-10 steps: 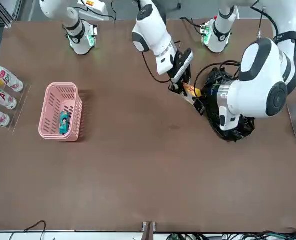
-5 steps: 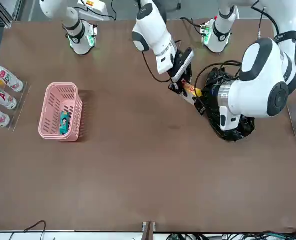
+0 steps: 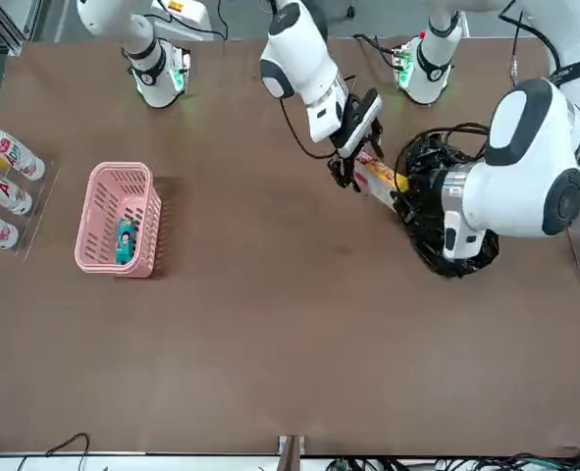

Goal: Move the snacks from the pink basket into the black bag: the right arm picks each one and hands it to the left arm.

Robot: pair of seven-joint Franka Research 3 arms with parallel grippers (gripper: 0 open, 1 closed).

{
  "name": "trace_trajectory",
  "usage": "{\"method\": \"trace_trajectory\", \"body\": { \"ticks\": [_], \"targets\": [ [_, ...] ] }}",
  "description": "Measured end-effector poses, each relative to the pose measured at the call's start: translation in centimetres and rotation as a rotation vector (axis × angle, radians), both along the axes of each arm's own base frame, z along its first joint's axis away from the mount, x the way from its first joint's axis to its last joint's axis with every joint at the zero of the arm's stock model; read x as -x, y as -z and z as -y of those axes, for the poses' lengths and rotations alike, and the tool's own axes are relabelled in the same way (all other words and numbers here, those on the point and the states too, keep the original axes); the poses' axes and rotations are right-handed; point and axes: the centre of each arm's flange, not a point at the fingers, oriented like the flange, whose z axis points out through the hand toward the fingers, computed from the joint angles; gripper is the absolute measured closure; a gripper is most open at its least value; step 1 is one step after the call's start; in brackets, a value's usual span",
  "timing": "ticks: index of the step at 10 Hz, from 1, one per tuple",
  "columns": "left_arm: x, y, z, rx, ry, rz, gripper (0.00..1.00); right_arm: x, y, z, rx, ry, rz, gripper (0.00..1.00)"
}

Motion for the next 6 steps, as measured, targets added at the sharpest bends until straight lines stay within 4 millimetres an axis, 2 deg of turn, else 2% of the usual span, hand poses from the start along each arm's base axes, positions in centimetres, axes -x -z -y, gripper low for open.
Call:
{"method": "trace_trajectory", "body": {
  "ticks": [2, 3, 5, 6],
  "targets": [
    [-0.9, 0.2, -4.5, -0.033, 0.000, 0.015, 0.70, -0.7, 0.0, 0.5, -0.002, 0.027, -0.012, 0.00],
    [-1.4, 0.4, -7.1, -0.046, -0.027, 0.016, 0.70, -1.8, -0.1, 1.4, 0.008, 0.050, -0.021, 0.00],
    [-2.2, 1.1, -13.2, -0.075, -0.105, 0.004, 0.70, -5.4, -1.1, 5.0, 0.070, 0.095, -0.060, 0.00],
    [-2.1, 1.7, -15.6, -0.087, -0.126, -0.019, 0.70, -7.0, -1.8, 6.9, 0.106, 0.092, -0.061, 0.00]
  ]
}}
